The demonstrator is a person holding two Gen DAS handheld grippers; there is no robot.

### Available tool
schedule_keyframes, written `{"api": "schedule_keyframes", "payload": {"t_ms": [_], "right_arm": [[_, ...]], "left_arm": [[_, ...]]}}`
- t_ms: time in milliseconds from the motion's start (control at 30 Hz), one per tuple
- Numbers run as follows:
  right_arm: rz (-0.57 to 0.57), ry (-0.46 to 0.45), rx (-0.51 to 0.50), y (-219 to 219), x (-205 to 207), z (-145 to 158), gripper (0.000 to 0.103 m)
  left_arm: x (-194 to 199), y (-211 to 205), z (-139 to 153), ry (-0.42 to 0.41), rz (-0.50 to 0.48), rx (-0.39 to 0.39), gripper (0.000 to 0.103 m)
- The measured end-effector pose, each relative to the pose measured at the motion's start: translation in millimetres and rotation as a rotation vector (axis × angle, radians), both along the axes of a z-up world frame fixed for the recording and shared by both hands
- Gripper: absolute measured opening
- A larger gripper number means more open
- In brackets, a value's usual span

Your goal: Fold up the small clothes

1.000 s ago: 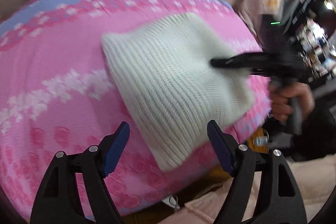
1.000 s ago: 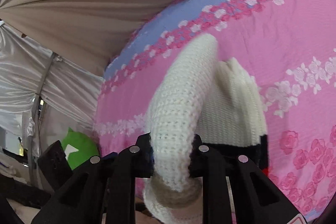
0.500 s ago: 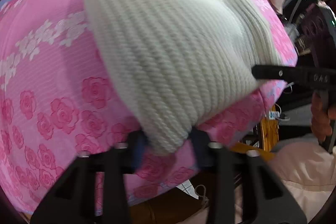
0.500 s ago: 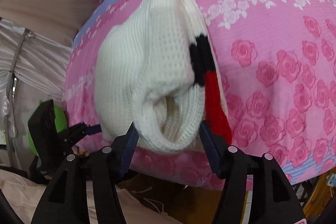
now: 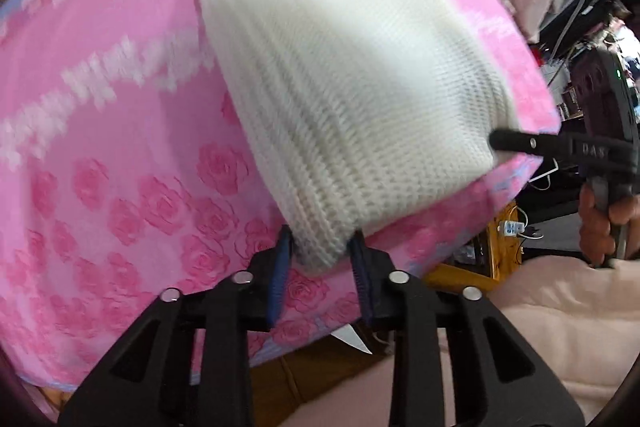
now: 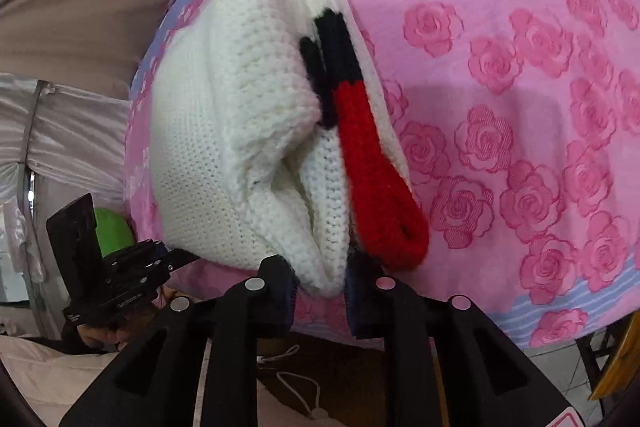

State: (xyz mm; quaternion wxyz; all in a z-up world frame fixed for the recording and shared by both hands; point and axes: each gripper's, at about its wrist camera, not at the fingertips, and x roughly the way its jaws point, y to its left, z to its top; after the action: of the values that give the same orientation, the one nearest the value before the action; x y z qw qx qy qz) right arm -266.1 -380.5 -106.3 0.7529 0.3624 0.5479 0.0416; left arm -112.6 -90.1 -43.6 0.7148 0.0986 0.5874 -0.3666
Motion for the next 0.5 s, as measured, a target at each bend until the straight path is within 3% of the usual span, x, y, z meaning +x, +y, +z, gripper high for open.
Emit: {"api": "schedule_keyframes", "payload": {"t_ms": [67,100,200,267,400,467,500], "right_arm": [[0.025,-0.053,-0.077,0,4,29,0.033],[0.036,-0.089,-0.123,0,11,45,0.04],[0.04,-0.172,-0.223,2,40,67,0.064],[0.036,-0.177,-0.246,9,67,67,0.067],[0.006,-0.149,-0.24,20,101,43,0.067],[0.011,-0.086,-0.245,21,111,29,0.035],[0.007,-0.106,-0.211,19,109,32,0.021]], "left_arm": [[1,3,32,-0.103,0.013,-0.04,0.055],[3,2,43,-0.139,0.026,-0.053,0.059],[25,-10,55,-0.191,0.07,-0.061,0.061],[44,-23,54,-0.2,0.121,-0.025,0.06],[52,-32,48,-0.198,0.167,-0.027,0.06],[53,-36,44,-0.201,0.174,0.0,0.06],[52,-34,43,-0.2,0.175,0.007,0.06]]}}
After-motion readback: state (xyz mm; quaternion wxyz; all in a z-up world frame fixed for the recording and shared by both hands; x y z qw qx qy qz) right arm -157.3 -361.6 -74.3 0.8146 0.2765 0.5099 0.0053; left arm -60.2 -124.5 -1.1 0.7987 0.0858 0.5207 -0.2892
